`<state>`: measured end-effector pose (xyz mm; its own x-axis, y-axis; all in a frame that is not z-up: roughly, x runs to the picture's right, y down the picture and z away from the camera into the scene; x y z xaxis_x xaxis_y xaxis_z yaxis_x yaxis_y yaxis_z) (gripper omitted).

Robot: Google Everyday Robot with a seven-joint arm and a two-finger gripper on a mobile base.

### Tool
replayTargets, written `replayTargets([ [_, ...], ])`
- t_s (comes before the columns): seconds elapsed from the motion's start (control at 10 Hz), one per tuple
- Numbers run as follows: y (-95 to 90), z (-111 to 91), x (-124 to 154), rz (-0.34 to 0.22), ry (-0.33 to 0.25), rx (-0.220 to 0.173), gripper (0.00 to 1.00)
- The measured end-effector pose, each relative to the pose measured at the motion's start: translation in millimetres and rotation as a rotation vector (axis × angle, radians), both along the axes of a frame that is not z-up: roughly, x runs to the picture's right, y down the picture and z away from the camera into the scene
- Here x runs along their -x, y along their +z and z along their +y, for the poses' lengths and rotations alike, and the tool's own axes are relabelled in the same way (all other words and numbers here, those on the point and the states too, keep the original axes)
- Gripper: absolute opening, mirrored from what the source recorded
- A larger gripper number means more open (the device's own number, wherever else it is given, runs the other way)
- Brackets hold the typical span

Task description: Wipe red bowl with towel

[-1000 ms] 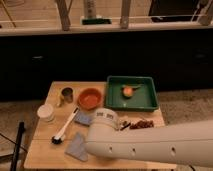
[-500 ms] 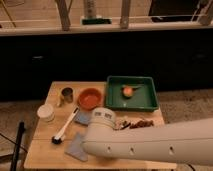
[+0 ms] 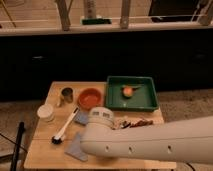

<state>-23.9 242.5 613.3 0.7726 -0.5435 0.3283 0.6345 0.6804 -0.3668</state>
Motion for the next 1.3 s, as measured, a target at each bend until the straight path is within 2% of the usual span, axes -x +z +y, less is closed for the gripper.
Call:
replayTargets([
  [0.4,11.1,-1.5,15.3,-0.023,-0.009,0.028,0.44],
  [0.7,20.1,-4.2,25.4,-0.027,0.019,0.046,0.74],
  [0.8,23.1,-5.7,29.6,-0.037,0.036,0.047,0.79],
  [1.3,43.8,1.5,64.5,-0.122,0.101,0.084,0.8],
])
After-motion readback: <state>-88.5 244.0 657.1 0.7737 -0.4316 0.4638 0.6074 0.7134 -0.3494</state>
